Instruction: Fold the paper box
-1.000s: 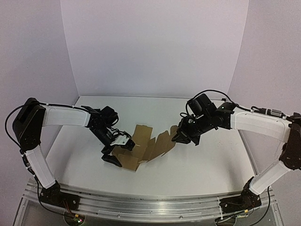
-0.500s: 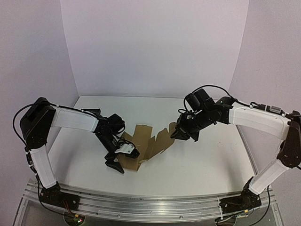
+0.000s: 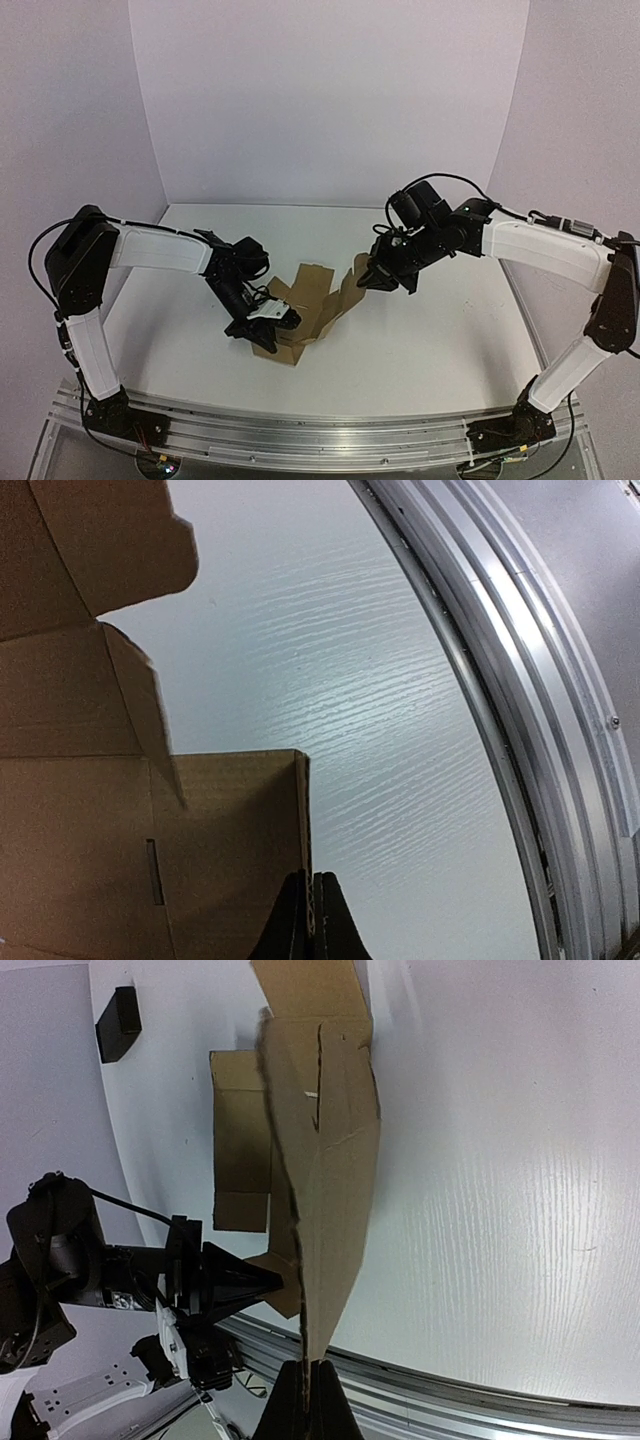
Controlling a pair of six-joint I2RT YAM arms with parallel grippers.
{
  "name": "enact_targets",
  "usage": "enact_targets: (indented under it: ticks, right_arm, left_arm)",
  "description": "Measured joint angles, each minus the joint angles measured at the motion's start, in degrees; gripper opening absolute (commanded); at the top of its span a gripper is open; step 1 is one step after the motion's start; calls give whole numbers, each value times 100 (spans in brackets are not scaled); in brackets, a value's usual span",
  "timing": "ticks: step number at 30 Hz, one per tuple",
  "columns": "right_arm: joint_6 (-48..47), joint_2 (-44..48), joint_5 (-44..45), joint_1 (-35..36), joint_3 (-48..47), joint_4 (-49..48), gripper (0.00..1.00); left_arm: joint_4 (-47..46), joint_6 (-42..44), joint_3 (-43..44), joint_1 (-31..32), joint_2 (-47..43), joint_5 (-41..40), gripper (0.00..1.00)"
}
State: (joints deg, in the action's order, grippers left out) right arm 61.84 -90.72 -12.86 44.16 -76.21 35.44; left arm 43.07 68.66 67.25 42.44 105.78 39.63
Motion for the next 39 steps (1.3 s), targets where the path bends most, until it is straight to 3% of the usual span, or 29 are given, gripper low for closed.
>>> enact_targets:
  ticks: [17,26,33,39]
  right_arm:
    - [-193,-561,-348,210,-732,-78,0]
    - [352,-400,-536,227,-253,-1374,0]
    - [395,-145,-620,227,7,-1976,0]
    - [379,138,-1301,213,674,-3713,0]
  left_arm:
    - [512,-467,773,207,39,676,0]
    - [700,-394,777,305,44,731,0]
    - [1217,-250,1161,-36,44,1364,0]
    - [1442,-312,1334,-403,46,2034,0]
